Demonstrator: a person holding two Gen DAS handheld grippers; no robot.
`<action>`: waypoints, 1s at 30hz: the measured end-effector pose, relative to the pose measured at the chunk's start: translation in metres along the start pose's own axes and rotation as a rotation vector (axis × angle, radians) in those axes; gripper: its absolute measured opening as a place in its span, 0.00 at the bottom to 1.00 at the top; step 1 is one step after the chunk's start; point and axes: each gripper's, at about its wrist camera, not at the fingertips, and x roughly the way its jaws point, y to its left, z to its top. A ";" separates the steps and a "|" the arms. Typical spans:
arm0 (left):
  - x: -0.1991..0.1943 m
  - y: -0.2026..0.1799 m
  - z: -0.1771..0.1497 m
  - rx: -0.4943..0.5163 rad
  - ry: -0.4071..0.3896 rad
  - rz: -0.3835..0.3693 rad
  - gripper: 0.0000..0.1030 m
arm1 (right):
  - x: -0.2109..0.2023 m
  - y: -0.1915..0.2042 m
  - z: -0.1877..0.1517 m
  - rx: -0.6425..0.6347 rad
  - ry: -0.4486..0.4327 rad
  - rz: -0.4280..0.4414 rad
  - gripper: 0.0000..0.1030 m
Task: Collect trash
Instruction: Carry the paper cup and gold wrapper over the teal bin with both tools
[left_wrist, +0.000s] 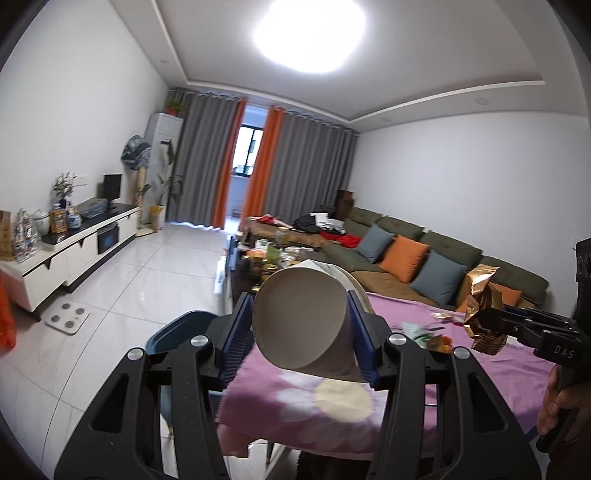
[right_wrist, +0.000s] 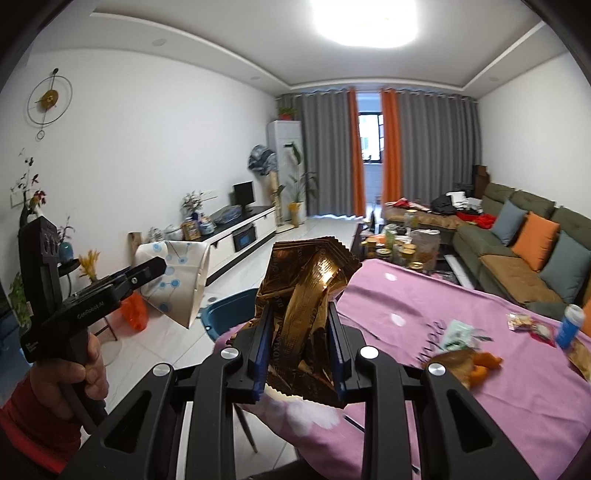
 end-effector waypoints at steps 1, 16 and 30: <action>-0.001 0.007 0.000 -0.004 0.004 0.017 0.49 | 0.006 0.003 0.001 -0.005 0.007 0.007 0.25; 0.053 0.076 0.000 -0.059 0.076 0.121 0.49 | 0.127 0.037 0.044 -0.090 0.128 0.148 0.25; 0.211 0.120 -0.021 -0.096 0.245 0.213 0.49 | 0.257 0.067 0.058 -0.162 0.298 0.202 0.26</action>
